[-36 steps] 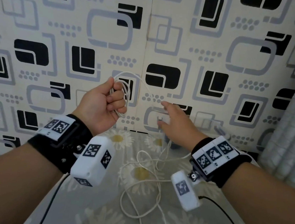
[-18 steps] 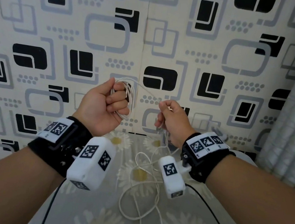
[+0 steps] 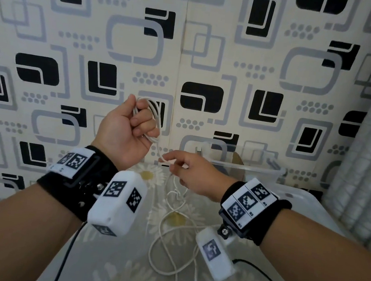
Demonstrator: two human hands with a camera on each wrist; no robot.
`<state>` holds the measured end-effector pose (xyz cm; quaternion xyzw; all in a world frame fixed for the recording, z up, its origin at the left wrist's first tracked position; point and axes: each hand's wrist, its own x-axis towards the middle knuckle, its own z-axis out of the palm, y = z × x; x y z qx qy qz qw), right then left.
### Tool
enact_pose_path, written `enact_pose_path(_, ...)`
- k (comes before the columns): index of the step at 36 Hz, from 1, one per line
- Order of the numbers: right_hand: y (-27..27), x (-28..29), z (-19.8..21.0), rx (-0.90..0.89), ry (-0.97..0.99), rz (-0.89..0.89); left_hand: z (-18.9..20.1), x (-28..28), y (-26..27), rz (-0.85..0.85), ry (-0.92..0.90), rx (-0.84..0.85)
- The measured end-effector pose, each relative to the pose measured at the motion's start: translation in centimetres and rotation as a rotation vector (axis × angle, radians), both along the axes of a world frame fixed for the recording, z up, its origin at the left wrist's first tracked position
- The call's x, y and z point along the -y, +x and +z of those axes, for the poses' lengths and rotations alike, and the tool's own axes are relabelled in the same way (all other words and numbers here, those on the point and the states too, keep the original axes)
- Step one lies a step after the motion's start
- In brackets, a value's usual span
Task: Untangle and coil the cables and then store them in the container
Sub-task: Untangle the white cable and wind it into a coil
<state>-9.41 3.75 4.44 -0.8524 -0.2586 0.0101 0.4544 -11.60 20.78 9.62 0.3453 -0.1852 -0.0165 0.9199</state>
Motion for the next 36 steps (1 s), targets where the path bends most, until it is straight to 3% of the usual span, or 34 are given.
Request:
enact_pose_path(7, -1.2, 0.5, 0.8, 0.012, -0.273, 0.096, -0.4, 0.0, 0.5, 0.090, 0.002, 0.035)
enact_pose_path(12, -1.9, 0.1, 1.2, 0.133, -0.339, 0.056, -0.9, 0.3, 0.9, 0.195, 0.059, 0.058)
enact_pose_path(16, -2.1, -0.4, 1.1, 0.183, -0.251, 0.002, -1.4, 0.5, 1.5, 0.305, 0.144, 0.056)
enact_pose_path(21, -2.6, -0.5, 1.3, -0.068, -0.126, 0.163, -2.4, 0.2, 2.0, 0.445, 0.402, 0.087)
enact_pose_path(26, -2.2, -0.4, 1.2, 0.143, -0.156, 0.076, -2.4, 0.7, 1.5, 0.433, 0.585, 0.054)
enact_pose_path(29, -1.8, -0.5, 1.1, 0.236, 0.011, 0.039, -3.0, 0.4, 1.3, 0.392, 0.745, 0.098)
enact_pose_path(32, -1.8, -0.6, 1.0, 0.227, 0.184, 0.118, -4.0, -0.1, 1.1, 0.422, 0.941, 0.169)
enact_pose_path(36, -1.9, -0.5, 1.2, 0.258, 0.256, 0.142, -4.2, 0.1, 0.5, 0.372, 1.102, 0.307)
